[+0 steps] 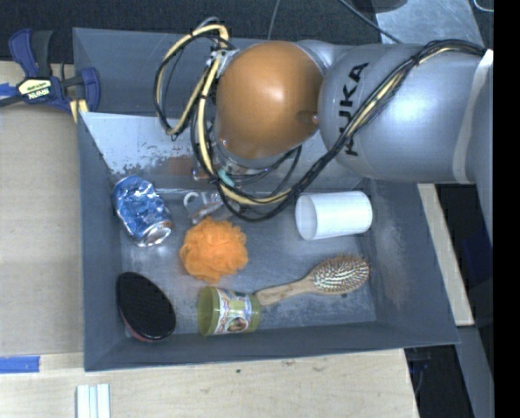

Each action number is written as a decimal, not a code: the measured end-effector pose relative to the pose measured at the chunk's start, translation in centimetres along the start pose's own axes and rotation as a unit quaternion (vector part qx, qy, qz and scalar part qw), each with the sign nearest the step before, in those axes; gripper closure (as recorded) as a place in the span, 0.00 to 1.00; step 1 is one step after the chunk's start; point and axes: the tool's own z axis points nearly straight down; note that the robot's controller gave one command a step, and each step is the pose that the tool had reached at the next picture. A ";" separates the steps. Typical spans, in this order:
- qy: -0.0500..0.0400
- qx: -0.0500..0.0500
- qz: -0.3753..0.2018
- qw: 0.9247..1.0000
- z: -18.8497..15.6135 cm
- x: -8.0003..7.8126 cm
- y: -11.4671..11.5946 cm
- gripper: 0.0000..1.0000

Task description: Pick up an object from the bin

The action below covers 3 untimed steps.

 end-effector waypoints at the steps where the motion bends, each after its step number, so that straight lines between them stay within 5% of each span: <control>1: -0.001 0.000 -0.266 0.964 3.3 -3.4 2.1 1.00; 2: -0.002 0.002 -0.220 0.975 6.4 -5.6 3.6 1.00; 3: -0.003 0.003 -0.115 0.993 6.2 -5.9 7.6 1.00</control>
Offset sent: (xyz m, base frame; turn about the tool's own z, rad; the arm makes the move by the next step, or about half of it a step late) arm -0.0223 0.0318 -0.0331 -0.5385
